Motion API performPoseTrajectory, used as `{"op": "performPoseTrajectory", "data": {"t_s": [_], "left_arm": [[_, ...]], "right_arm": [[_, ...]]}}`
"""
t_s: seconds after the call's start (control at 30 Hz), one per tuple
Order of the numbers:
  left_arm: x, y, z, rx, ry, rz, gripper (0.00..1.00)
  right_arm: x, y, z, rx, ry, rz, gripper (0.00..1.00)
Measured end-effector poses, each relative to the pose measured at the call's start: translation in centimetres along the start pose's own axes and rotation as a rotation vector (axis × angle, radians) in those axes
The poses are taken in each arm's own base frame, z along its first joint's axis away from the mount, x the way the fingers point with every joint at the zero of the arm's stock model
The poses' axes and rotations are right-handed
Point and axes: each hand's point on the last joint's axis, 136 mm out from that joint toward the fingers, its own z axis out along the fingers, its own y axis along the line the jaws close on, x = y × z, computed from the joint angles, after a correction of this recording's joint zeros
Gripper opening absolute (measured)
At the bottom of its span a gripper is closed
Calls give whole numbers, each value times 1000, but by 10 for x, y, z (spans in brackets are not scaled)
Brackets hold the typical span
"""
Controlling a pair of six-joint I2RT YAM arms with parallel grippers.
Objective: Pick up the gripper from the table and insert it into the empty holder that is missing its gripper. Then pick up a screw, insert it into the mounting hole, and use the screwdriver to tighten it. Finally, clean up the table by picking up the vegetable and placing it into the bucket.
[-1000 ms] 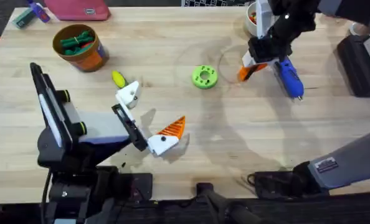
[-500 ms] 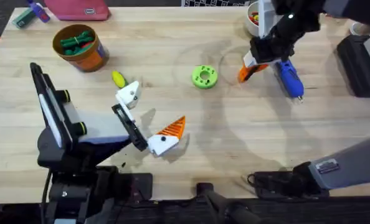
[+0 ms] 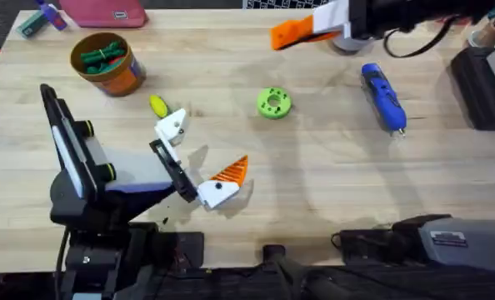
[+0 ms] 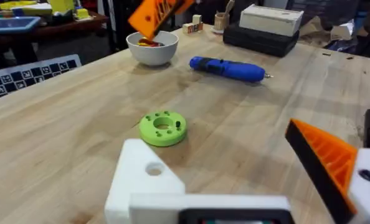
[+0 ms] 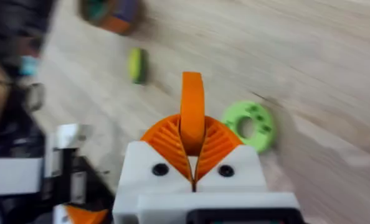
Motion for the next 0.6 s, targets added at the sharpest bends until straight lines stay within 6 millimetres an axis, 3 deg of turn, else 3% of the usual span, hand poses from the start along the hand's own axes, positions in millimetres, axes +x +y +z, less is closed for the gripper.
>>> {"op": "performPoseTrajectory", "data": {"t_s": [0.2, 0.43, 0.6], "left_arm": [[0, 0, 0, 0, 0, 0, 985], [0, 0, 0, 0, 0, 0, 985], [0, 0, 0, 0, 0, 0, 985]], "right_arm": [[21, 23, 19, -283, -3, 56, 9], [69, 41, 27, -575, 92, 171, 9], [77, 46, 34, -731, 149, 219, 9]]}}
